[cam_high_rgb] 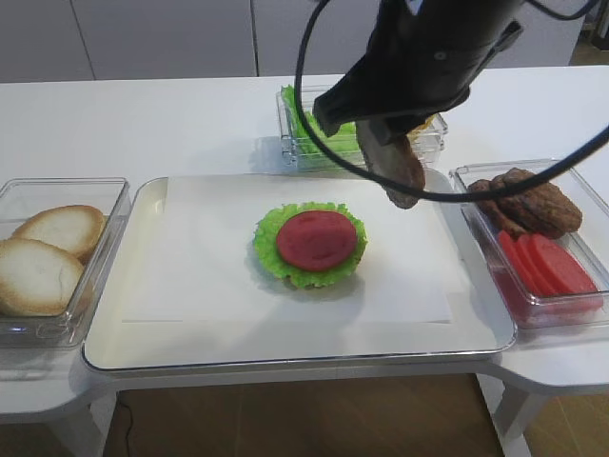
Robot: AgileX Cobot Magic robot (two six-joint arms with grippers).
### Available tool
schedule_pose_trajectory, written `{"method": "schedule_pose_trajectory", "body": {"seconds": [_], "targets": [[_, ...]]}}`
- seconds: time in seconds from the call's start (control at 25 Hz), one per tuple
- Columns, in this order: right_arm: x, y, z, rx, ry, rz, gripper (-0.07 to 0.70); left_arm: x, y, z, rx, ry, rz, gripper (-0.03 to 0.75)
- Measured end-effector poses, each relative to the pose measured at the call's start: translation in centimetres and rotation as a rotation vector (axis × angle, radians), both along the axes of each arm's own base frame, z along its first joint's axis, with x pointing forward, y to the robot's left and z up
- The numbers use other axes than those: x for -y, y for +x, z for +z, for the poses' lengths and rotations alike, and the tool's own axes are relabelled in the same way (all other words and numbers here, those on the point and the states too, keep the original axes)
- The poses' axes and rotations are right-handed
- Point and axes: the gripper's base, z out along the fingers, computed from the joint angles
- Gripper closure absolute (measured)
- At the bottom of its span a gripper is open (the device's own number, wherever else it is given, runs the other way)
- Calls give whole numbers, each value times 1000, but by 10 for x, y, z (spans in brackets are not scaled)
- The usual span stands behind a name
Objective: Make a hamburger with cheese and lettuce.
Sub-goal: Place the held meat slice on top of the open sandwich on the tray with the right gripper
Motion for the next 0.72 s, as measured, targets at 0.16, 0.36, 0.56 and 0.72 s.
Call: {"method": "schedule_pose_trajectory", "body": {"seconds": [0.16,0.36,0.56,0.72], "targets": [[-20,8,-13,7,-64,41,519,0,0,0,0,0,0,239],[-38,21,-27,28,-128,72,519,0,0,0,0,0,0,239],[-45,26,-36,23,-160,90,520,0,0,0,0,0,0,239],[-50,25,-38,25,-165,109,520,0,0,0,0,0,0,239]]}}
